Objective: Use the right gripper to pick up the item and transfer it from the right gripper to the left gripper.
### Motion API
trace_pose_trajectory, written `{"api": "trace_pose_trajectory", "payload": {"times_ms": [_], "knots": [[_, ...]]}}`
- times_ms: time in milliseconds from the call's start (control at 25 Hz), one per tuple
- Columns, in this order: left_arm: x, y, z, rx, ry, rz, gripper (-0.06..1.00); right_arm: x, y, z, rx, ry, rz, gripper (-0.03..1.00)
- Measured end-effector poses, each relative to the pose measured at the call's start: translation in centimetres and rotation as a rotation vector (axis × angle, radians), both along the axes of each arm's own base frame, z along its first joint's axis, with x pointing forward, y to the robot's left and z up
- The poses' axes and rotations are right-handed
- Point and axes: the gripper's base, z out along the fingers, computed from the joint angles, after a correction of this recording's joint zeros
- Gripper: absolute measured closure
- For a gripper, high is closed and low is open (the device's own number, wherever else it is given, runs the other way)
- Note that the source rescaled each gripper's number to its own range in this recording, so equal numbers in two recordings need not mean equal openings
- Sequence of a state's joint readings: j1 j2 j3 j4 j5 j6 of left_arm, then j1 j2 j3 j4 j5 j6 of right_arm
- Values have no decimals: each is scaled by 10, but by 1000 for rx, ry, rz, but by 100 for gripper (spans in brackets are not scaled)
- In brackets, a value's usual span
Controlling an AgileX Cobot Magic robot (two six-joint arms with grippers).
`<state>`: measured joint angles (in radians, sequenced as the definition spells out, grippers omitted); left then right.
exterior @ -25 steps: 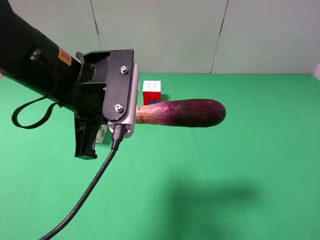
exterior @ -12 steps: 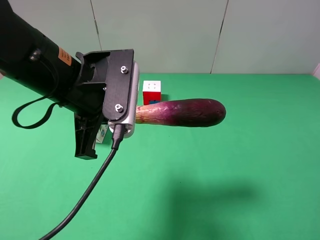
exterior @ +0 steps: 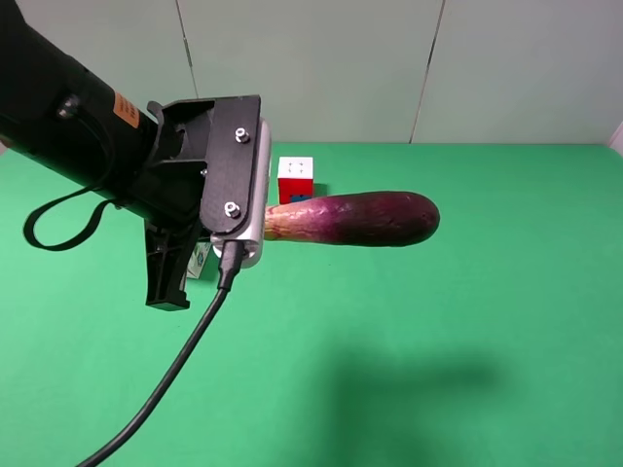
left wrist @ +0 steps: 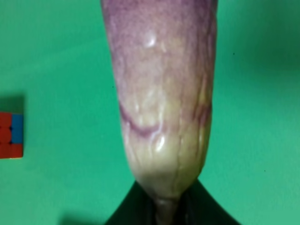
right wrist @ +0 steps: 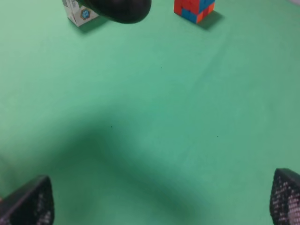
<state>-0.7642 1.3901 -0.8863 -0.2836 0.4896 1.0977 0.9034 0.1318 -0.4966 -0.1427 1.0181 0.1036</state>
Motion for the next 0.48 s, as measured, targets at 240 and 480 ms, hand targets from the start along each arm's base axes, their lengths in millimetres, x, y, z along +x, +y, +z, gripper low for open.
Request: {"api": "trace_pose_trajectory", "payload": {"times_ms": [240,480], "knots": [[0,0,0,2,3,-1,94,0,0,0,0,0,0,-3],[-1,1,-1,-11,54,65,94,1,-2,0,1,-1,-116,-3]]}}
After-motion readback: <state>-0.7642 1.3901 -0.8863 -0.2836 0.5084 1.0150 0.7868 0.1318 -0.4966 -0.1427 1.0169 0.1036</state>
